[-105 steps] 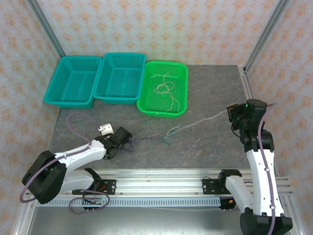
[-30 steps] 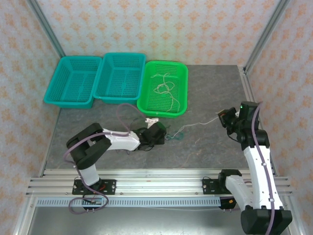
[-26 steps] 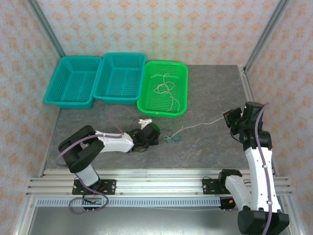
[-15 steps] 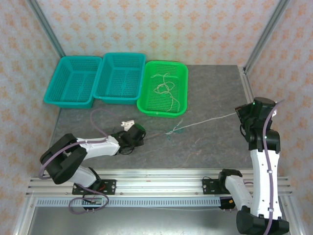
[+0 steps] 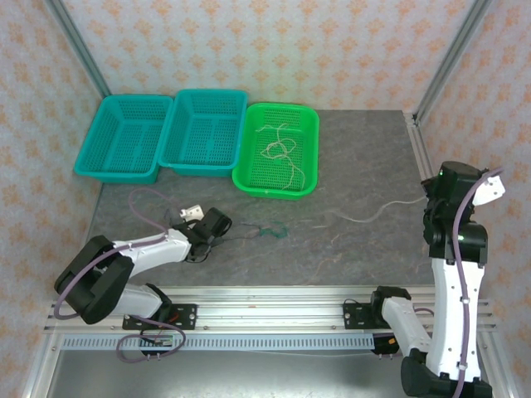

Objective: Untangle the cables

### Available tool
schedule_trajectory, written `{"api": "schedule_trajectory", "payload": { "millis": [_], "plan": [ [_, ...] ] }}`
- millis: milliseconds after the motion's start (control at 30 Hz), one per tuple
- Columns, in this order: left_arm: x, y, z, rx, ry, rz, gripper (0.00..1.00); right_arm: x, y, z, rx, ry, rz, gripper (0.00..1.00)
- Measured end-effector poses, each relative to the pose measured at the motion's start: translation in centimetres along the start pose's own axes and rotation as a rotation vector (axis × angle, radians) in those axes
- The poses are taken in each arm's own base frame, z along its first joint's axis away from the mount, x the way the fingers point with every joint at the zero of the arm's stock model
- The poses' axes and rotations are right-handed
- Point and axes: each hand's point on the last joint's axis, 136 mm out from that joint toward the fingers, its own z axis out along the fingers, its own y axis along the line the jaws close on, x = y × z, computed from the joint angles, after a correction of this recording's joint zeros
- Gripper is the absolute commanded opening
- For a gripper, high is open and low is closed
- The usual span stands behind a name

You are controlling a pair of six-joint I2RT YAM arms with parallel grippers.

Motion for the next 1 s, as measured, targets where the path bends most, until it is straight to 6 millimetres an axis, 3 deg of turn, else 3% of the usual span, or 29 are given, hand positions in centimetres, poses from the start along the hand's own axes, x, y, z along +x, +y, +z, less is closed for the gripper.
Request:
{"api": "schedule_trajectory", "payload": {
  "millis": [167, 267, 367, 467, 500, 567, 733, 900, 1000],
  "plan": [
    [-0.1, 0.4, 0.0, -0.011, -0.006, -0.010, 0.00, -2.8, -0.7, -1.5, 0.030, -0.121, -0.067, 0.00],
    [-0.1, 0.2, 0.0, 0.005, -0.006, 0.021, 0.00, -2.2, 1.6, -2.0, -0.106, -0.061, -0.090, 0.00],
    [0.1, -0.2, -0.2, 0.058, 0.015, 0.055, 0.31, -0.7, 5.8, -2.6, -0.306, 0.053, -0.094, 0.00],
    [0.2, -1.3, -1.5, 0.155, 0.030, 0.076, 0.72, 0.2, 8.7, -2.7, -0.426, 0.137, -0.087, 0.00],
    [-0.3, -2.0, -2.3, 0.200, 0.017, 0.074, 0.82, 0.3, 9.4, -2.8, -0.454, 0.153, -0.082, 0.00],
    [-1.5, -2.8, -4.2, 0.276, -0.024, 0.065, 0.90, 0.5, 10.6, -2.8, -0.493, 0.182, -0.073, 0.00],
    [-5.0, -4.4, -9.5, 0.426, -0.129, 0.053, 1.00, -1.7, 14.2, -4.7, -0.612, 0.189, -0.035, 0.00],
    [-6.8, -5.1, -13.2, 0.514, -0.176, 0.062, 1.00, -5.3, 20.7, -8.0, -0.857, 0.192, 0.051, 0.00],
    [-7.0, -5.4, -14.6, 0.560, -0.179, 0.079, 1.00, -5.8, 25.1, -10.3, -1.010, 0.234, 0.058, 0.00]
  ]
}}
